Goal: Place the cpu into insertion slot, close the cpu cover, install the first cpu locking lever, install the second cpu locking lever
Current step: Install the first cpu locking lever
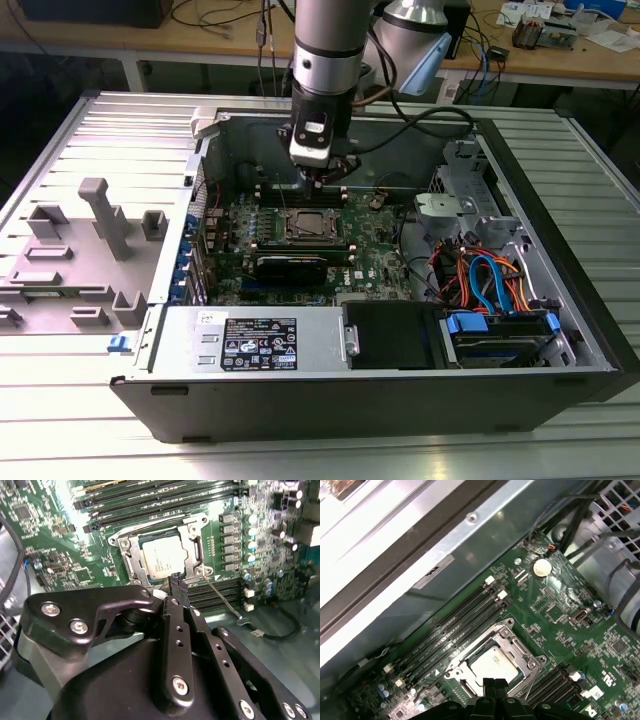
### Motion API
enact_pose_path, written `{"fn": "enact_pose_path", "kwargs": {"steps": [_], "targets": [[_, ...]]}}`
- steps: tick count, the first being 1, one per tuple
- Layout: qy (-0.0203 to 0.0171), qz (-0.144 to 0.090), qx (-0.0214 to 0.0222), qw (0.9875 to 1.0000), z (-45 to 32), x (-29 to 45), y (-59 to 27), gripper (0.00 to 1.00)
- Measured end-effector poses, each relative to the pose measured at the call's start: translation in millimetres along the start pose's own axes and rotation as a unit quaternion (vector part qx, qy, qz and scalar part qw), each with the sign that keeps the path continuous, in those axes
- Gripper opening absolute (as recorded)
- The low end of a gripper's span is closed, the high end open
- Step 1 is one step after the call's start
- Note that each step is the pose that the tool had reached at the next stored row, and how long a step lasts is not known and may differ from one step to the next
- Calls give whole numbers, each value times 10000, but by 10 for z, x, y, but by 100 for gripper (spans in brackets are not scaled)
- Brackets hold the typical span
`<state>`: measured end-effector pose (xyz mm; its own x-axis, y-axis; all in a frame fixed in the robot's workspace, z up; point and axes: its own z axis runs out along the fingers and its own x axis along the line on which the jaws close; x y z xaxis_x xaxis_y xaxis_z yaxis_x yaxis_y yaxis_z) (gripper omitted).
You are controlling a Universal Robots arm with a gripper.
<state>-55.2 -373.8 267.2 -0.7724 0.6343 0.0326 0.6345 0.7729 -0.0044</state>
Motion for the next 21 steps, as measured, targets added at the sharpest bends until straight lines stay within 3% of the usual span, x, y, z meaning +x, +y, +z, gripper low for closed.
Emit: {"fn": "enact_pose_path", "kwargs": {"steps": [4,21], "targets": [[-2,-429,14,9991,0,0,0,11],[-2,-475,15,9989,1,27,-22,11]]}}
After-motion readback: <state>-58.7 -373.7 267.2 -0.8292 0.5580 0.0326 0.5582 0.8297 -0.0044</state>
